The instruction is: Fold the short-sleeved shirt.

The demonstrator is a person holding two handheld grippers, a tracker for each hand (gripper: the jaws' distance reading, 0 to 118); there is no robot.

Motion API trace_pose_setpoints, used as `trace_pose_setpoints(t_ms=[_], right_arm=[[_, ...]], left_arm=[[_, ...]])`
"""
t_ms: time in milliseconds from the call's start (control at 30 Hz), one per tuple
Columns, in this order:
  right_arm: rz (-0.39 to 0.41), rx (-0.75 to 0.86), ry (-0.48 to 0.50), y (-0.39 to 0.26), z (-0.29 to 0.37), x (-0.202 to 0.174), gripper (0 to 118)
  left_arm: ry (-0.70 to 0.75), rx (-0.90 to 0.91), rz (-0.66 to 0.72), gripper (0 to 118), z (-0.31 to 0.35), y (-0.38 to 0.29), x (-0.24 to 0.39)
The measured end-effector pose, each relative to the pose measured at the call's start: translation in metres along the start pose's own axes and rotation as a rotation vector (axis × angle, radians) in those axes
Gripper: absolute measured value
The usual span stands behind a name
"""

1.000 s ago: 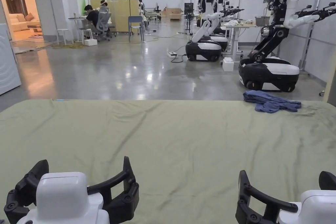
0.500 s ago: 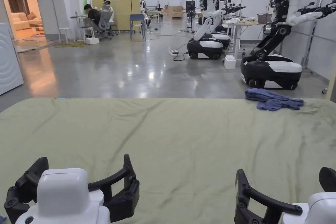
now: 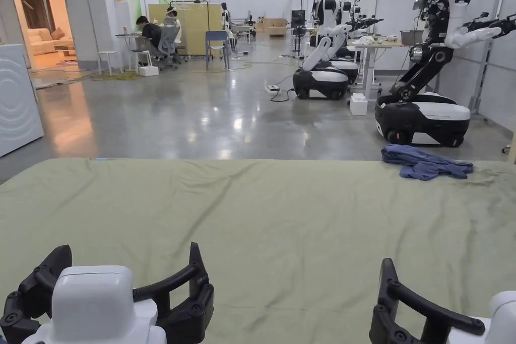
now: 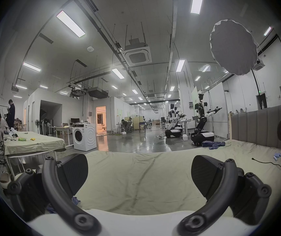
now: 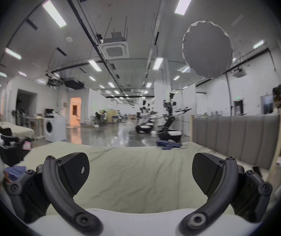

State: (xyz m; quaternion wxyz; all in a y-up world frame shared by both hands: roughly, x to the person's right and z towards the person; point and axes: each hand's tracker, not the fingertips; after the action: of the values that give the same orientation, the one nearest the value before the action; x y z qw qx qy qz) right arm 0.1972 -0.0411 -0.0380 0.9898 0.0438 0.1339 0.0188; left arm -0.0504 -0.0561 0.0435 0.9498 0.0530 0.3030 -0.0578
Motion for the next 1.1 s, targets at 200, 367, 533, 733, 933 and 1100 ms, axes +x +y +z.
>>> trace_pose_setpoints(t_ms=[200, 367, 533, 733, 933, 1100], right_arm=[[-0.109, -0.130, 0.173, 0.004, -0.002, 0.002, 118], [-0.223, -0.137, 0.260, 0.003, -0.006, 0.012, 118], [-0.159, -0.113, 0.199, 0.005, -0.006, 0.008, 118], [-0.161, -0.131, 0.235, 0.004, -0.008, 0.009, 116], [-0.156, -0.116, 0.200, 0.003, -0.010, 0.008, 86], [-0.120, -0.114, 0.148, 0.001, -0.011, 0.005, 118]], left_arm=[[-0.003, 0.006, 0.001, 118, 0.001, 0.003, 0.001], [-0.009, 0.015, -0.003, 118, 0.002, 0.005, 0.003], [-0.005, 0.014, -0.003, 118, 0.002, 0.005, 0.002], [-0.010, 0.008, -0.007, 118, 0.002, 0.003, 0.003], [-0.010, 0.012, -0.004, 118, 0.002, 0.003, 0.003], [-0.007, 0.011, -0.004, 118, 0.002, 0.004, 0.002]])
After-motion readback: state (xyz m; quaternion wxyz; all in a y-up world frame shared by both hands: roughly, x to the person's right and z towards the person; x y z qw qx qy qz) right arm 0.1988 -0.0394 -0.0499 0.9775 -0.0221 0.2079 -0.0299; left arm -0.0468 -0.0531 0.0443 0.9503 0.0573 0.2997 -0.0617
